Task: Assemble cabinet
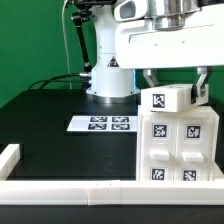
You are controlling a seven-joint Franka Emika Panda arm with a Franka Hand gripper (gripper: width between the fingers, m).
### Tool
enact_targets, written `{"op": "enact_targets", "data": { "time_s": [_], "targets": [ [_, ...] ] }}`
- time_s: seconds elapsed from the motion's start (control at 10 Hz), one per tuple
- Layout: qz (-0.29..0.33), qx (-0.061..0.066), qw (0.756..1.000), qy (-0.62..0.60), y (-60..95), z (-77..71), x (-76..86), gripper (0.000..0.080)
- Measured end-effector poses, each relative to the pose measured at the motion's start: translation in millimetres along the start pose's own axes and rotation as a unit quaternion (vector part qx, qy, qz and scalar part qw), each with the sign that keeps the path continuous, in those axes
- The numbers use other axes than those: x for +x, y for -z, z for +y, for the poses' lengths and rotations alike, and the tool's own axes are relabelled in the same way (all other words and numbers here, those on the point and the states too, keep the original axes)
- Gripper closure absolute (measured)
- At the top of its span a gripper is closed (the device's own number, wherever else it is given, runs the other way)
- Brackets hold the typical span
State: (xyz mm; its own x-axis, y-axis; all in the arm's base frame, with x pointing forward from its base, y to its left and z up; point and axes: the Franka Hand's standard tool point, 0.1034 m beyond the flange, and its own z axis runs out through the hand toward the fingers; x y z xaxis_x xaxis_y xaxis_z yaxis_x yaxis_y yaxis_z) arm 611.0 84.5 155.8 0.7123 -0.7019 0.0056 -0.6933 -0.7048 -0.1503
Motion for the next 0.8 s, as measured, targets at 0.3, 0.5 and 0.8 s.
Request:
{"op": "enact_targets", "data": {
  "time_s": [0.3,0.5,0.8],
  "targets": [
    [-0.004,0.003,0.992,-0.127,-0.4,-1.2,-1.4,0.0239],
    [-0.006,0.004,0.983,-0.186,-0.6,-1.8,-2.1,0.0239],
    [-0.009,0.004,0.954,-0.298,-0.9,-1.0,-2.7,0.0239]
  ]
}}
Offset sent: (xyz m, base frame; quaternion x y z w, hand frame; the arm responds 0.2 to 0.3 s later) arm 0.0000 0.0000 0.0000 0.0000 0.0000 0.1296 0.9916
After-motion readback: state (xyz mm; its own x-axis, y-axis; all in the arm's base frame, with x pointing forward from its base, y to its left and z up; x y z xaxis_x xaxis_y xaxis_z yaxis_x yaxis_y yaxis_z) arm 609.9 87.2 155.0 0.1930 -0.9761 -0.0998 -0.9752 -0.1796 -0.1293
